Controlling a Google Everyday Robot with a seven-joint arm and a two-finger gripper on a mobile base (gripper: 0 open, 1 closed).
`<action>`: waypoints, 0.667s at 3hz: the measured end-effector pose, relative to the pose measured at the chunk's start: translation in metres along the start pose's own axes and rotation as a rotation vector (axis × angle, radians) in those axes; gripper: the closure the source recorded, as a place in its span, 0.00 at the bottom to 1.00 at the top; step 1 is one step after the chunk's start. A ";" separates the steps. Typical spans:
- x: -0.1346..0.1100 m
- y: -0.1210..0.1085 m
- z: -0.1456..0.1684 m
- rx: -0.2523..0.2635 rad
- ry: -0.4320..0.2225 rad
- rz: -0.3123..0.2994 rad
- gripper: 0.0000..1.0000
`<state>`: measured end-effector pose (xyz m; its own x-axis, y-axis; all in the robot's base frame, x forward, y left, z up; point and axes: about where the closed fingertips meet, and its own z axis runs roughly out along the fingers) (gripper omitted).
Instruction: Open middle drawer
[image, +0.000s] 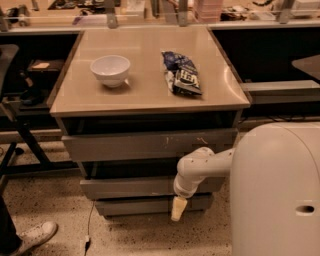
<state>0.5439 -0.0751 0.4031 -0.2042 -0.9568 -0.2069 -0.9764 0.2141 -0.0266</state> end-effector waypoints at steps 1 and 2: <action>0.008 0.025 -0.007 -0.040 -0.008 0.007 0.00; 0.013 0.039 -0.007 -0.062 -0.013 0.018 0.18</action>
Offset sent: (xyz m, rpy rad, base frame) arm -0.0181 -0.0022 0.0035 0.0115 0.0259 0.0013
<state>0.5025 -0.0810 0.4065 -0.2214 -0.9502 -0.2192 -0.9751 0.2184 0.0381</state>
